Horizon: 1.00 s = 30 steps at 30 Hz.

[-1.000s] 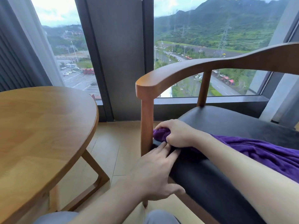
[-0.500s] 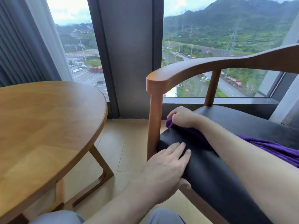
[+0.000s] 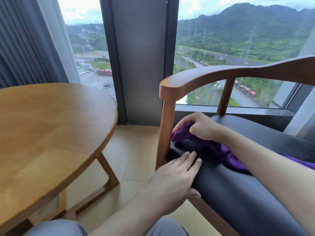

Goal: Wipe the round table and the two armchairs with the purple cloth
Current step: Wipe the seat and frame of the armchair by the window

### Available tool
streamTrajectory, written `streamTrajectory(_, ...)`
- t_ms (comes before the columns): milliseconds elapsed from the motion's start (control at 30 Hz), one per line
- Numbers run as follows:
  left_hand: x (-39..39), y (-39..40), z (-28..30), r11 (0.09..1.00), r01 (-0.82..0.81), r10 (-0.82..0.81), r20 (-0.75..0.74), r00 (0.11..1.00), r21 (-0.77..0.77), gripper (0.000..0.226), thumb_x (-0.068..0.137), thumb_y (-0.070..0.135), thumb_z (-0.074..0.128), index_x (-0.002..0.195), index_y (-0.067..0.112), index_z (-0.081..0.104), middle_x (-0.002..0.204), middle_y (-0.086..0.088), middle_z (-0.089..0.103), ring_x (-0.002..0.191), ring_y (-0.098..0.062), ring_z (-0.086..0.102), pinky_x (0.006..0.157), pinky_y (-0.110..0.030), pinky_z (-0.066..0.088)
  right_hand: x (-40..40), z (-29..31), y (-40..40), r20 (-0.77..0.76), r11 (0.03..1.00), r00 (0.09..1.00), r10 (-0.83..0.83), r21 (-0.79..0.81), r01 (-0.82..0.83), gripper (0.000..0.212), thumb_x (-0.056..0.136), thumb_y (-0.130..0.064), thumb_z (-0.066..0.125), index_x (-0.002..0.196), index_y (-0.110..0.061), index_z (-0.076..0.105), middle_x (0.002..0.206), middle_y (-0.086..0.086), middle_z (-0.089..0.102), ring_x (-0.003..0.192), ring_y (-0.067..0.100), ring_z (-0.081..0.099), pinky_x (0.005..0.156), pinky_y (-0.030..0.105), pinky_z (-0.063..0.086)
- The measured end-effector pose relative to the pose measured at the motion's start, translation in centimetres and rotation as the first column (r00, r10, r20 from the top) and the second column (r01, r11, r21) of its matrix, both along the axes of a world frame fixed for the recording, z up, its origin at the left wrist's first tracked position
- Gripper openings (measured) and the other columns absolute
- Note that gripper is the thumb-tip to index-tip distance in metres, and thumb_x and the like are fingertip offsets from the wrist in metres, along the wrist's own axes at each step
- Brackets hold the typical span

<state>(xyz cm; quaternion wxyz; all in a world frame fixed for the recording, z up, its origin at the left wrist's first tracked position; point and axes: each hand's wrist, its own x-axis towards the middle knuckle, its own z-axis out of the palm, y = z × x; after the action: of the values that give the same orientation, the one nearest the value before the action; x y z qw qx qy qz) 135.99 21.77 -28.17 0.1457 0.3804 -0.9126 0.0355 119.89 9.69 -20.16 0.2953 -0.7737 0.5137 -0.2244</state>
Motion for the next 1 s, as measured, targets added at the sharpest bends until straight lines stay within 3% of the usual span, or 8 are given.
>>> streamTrajectory(100, 0.2, 0.4, -0.4, 0.998, -0.007, 0.009, 0.033, 0.999, -0.055, 0.084, 0.095, 0.056, 0.049, 0.158, 0.010, 0.018, 0.164, -0.012, 0.016, 0.152, -0.023, 0.013, 0.118, -0.031, 0.001, 2.3, -1.9, 0.5, -0.105, 0.999, 0.994, 0.016, -0.045, -0.021, 0.050, 0.074, 0.009, 0.048, 0.095, -0.027, 0.077, 0.093, -0.005, 0.073, 0.092, 0.017, 0.067, 0.080, 0.029, 0.055)
streamTrajectory(200, 0.4, 0.6, -0.7, 0.999, 0.004, -0.003, 0.026, 1.000, -0.042, 0.082, 0.098, 0.057, 0.042, 0.159, 0.011, 0.012, 0.165, -0.009, 0.015, 0.153, -0.020, 0.009, 0.119, -0.030, -0.006, 3.4, -3.1, 1.5, -0.282, 0.986, 0.953, 0.108, -0.092, -0.139, 0.035, 0.078, 0.000, 0.052, 0.070, -0.032, 0.063, 0.076, -0.012, 0.065, 0.077, 0.016, 0.062, 0.066, 0.027, 0.049)
streamTrajectory(467, 0.3, 0.2, -0.7, 0.999, 0.014, -0.013, -0.030, 0.999, 0.051, 0.083, 0.097, 0.056, 0.045, 0.159, 0.016, 0.007, 0.167, -0.004, 0.002, 0.153, -0.012, -0.004, 0.113, -0.022, -0.018, 3.0, -1.5, 2.2, -0.243, 0.993, 0.967, 0.074, -0.070, -0.093, 0.041, 0.077, 0.005, 0.045, 0.087, -0.019, 0.076, 0.086, 0.001, 0.073, 0.086, 0.020, 0.066, 0.077, 0.040, 0.059)
streamTrajectory(600, 0.3, -0.3, -0.7, 0.997, 0.017, -0.013, -0.046, 0.999, 0.080, 0.082, 0.098, 0.055, 0.046, 0.159, 0.016, 0.008, 0.166, -0.004, 0.009, 0.153, -0.014, 0.000, 0.118, -0.021, -0.010, 2.1, -1.2, 2.8, -0.163, 0.999, 0.986, 0.040, -0.010, -0.042, 0.037, 0.073, 0.001, 0.048, 0.097, -0.026, 0.055, 0.100, 0.000, 0.071, 0.098, 0.021, 0.065, 0.086, 0.044, 0.057)
streamTrajectory(733, 0.6, 0.2, -0.5, 0.998, 0.032, -0.029, -0.038, 0.999, 0.062, 0.080, 0.100, 0.051, 0.045, 0.159, 0.012, 0.006, 0.165, -0.009, 0.012, 0.153, -0.019, 0.002, 0.122, -0.028, -0.005, 1.8, -0.7, 3.9, -0.218, 0.984, 0.966, 0.138, -0.081, -0.159, 0.033, 0.063, 0.002, 0.048, 0.075, -0.028, 0.051, 0.084, -0.004, 0.067, 0.086, 0.023, 0.061, 0.075, 0.043, 0.055)
streamTrajectory(867, 0.5, 0.8, -0.2, 0.998, 0.034, -0.035, 0.022, 0.999, 0.056, 0.078, 0.102, 0.044, 0.043, 0.158, 0.006, 0.003, 0.165, -0.014, 0.009, 0.152, -0.024, 0.002, 0.123, -0.034, -0.001, 0.9, 0.0, 4.6, -0.238, 0.970, 0.951, 0.197, -0.094, -0.225, 0.041, 0.061, 0.009, 0.046, 0.072, -0.030, 0.053, 0.078, -0.010, 0.066, 0.080, 0.013, 0.061, 0.068, 0.032, 0.052)
streamTrajectory(933, 0.4, 1.1, 0.1, 0.999, 0.038, -0.039, 0.057, 0.998, 0.010, 0.069, 0.101, 0.035, 0.046, 0.155, 0.002, 0.018, 0.160, -0.017, 0.025, 0.149, -0.029, 0.017, 0.123, -0.038, 0.013, 1.1, 0.3, 4.7, -0.238, 0.961, 0.944, 0.228, -0.098, -0.257, 0.040, 0.061, 0.006, 0.044, 0.073, -0.031, 0.056, 0.082, -0.013, 0.070, 0.084, 0.008, 0.064, 0.069, 0.023, 0.051)
streamTrajectory(1000, 0.4, 1.5, 1.1, 0.998, 0.055, -0.055, 0.025, 0.998, 0.006, 0.044, 0.095, 0.023, 0.050, 0.137, 0.008, 0.047, 0.139, -0.011, 0.050, 0.131, -0.027, 0.043, 0.109, -0.038, 0.038, 1.6, -0.3, 5.1, -0.205, 0.949, 0.950, 0.237, -0.161, -0.272, 0.039, 0.063, 0.004, 0.044, 0.078, -0.029, 0.058, 0.084, -0.016, 0.070, 0.085, 0.007, 0.065, 0.070, 0.017, 0.048)
